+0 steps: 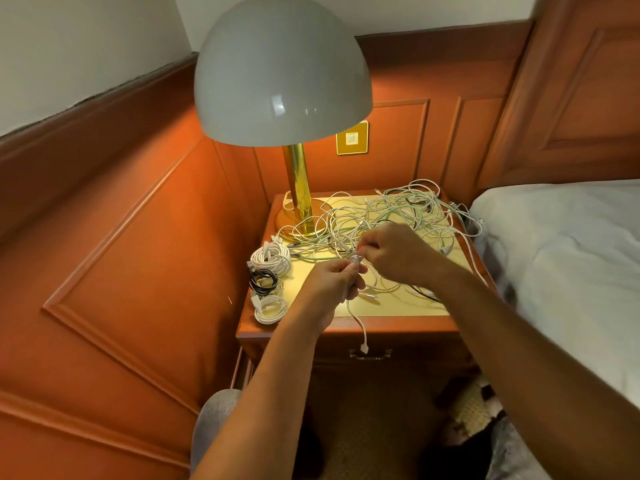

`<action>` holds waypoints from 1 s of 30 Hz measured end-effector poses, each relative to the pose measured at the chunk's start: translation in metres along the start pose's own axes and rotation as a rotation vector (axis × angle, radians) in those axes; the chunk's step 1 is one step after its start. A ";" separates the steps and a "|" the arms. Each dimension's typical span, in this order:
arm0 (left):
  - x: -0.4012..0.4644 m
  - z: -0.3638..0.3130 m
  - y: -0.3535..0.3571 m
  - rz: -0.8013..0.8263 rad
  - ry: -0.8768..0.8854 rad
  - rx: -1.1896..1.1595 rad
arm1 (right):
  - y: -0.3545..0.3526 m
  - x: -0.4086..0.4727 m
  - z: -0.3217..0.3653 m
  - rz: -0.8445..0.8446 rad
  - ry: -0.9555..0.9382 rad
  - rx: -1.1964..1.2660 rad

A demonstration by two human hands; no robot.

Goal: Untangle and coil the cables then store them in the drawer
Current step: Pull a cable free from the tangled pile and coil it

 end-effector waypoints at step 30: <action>-0.022 -0.001 0.006 -0.119 0.059 -0.149 | 0.066 -0.061 -0.010 -0.277 0.268 1.131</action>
Point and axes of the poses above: each hand's wrist, its own x-axis towards the middle knuckle, its own y-axis out of the palm, z = x × y, the point moved 2 cm from there along x, towards the middle knuckle, and after that the axes turned 13 degrees about y, right-handed, at the moved point
